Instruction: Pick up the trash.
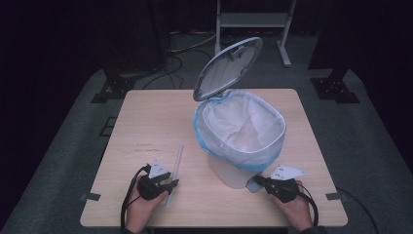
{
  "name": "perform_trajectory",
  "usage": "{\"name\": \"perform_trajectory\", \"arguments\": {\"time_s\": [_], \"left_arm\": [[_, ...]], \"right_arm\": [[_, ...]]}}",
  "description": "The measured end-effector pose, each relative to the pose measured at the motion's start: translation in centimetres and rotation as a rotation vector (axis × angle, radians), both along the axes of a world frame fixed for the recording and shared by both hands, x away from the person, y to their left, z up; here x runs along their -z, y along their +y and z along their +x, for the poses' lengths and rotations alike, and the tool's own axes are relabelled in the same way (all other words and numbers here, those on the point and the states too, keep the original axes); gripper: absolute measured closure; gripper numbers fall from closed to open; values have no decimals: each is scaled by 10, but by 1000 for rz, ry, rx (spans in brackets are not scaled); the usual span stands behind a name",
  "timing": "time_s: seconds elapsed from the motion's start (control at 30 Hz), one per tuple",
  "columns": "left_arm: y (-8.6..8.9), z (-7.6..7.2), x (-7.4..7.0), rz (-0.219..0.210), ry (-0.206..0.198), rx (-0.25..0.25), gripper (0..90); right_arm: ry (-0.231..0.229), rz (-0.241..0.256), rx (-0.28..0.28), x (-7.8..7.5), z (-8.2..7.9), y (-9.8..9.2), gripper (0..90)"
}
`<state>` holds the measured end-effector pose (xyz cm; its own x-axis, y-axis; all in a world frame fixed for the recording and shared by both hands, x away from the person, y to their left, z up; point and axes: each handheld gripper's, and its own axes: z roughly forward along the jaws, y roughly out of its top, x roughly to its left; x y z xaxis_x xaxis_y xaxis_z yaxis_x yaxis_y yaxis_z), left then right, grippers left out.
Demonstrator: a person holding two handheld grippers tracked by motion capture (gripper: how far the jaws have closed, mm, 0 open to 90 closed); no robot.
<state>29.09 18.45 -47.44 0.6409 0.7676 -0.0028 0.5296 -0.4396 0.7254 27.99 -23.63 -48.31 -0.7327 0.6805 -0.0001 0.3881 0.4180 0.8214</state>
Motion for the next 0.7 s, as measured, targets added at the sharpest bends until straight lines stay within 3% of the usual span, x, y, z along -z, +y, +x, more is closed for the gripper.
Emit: {"name": "perform_trajectory", "arguments": {"time_s": [0.57,0.7], "left_arm": [[8,4,1,-34,7,-40,787],[10,5,1,-52,17,-49,799]], "right_arm": [[-1,-1,0,0,0,0,898],[-1,-1,0,0,0,0,898]]}}
